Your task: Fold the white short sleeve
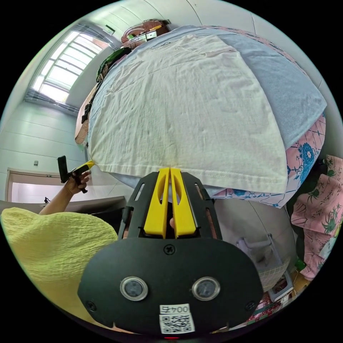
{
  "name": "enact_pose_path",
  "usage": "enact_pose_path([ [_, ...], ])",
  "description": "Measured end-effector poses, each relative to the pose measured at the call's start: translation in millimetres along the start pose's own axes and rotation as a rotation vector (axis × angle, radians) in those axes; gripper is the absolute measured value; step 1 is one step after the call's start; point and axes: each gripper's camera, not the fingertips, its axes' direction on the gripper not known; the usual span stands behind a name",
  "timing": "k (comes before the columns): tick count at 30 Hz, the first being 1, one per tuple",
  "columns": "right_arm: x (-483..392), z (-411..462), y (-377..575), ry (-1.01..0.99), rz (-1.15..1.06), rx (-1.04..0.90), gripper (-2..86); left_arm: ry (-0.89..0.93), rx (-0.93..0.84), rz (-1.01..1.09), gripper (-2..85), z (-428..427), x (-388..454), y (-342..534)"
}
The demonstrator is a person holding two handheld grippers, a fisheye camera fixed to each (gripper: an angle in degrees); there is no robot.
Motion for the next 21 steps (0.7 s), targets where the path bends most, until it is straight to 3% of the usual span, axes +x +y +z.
enact_pose_path([
  [13, 7.1, -96.5, 9.3, -0.035, 0.002, 0.095, 4.8, 0.158, -0.011, -0.038, 2.4, -21.0, -44.3, -8.6],
  [21, 145.9, -221.5, 61.5, -0.129, 0.262, 0.388, 6.4, 0.144, -0.032, -0.05, 1.2, -51.1, -30.9, -28.0],
])
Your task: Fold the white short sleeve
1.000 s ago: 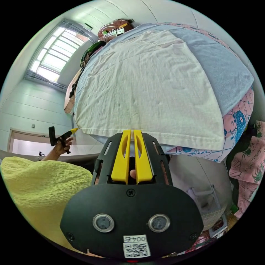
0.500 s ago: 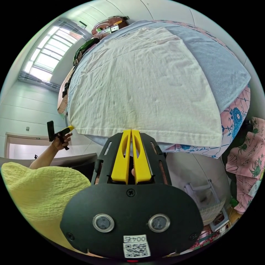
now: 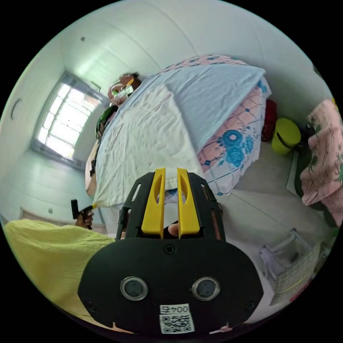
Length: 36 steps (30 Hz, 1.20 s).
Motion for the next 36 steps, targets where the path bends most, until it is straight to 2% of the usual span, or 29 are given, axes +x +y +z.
enact_pose_path([
  [2, 48.4, -20.4, -11.9, -0.119, 0.136, 0.044, 6.6, -0.015, -0.016, -0.015, 1.2, -2.2, 3.7, -8.1],
  [5, 86.1, -28.4, -19.6, -0.238, 0.224, 0.06, 6.8, -0.021, -0.037, -0.045, 1.2, -3.8, 4.5, -16.5],
  [10, 99.5, -31.7, -30.7, -0.33, 0.212, 0.022, 8.1, -0.003, -0.045, -0.099, 1.3, -5.8, 2.0, -28.7],
  [17, 96.6, -46.8, -32.7, -0.366, 0.168, -0.059, 6.9, 0.024, -0.09, -0.24, 1.3, 5.5, -18.3, -43.1],
  [28, 62.2, -79.0, -43.3, -0.355, 0.049, -0.146, 3.4, 0.109, -0.035, -0.334, 1.3, 11.5, -45.1, -45.9],
  [36, 72.5, -95.3, -48.0, -0.361, 0.134, -0.174, 8.1, 0.139, -0.051, -0.332, 1.3, 14.0, -56.3, -58.6],
])
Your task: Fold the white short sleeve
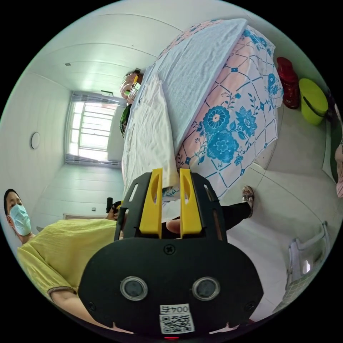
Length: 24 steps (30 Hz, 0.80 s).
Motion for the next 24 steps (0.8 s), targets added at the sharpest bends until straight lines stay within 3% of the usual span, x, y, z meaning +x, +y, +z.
enact_pose_path([
  [6, -1.6, -1.6, 9.2, -0.068, 0.016, 0.006, 8.7, 0.011, -0.005, 0.009, 1.3, -0.6, -1.0, -8.8],
  [10, -19.4, 11.9, 17.6, -0.018, -0.048, -0.074, 3.0, 0.01, -0.013, 0.036, 1.4, -4.8, 2.5, -16.2],
  [24, -92.2, -53.6, 8.6, -0.063, -0.118, 0.162, -0.6, 0.17, 0.048, 0.129, 1.4, -59.5, 17.2, -42.9],
])
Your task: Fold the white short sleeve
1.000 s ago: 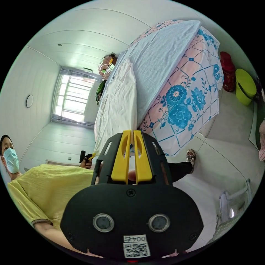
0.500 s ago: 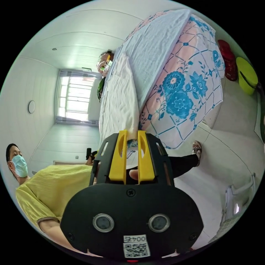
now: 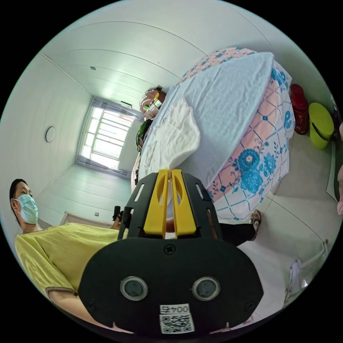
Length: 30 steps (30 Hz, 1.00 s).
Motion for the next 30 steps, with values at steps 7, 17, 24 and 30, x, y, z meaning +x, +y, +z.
enact_pose_path([
  [7, -32.3, -13.4, -63.9, -0.098, 0.004, 0.075, -0.7, 0.087, 0.165, 0.052, 1.6, -48.2, 35.0, -47.6],
  [17, -59.9, 28.7, -243.3, -0.22, -0.004, 0.04, -0.7, 0.032, 0.379, -0.011, 1.8, -101.8, 81.9, -176.7],
  [24, -37.6, 86.4, -358.5, -0.248, 0.046, -0.02, -0.6, -0.04, 0.41, -0.081, 1.7, -123.7, 81.9, -293.5],
  [30, 4.1, 154.4, -442.5, -0.196, 0.118, -0.053, -0.6, -0.061, 0.408, -0.165, 1.7, -132.2, 37.8, -402.9],
])
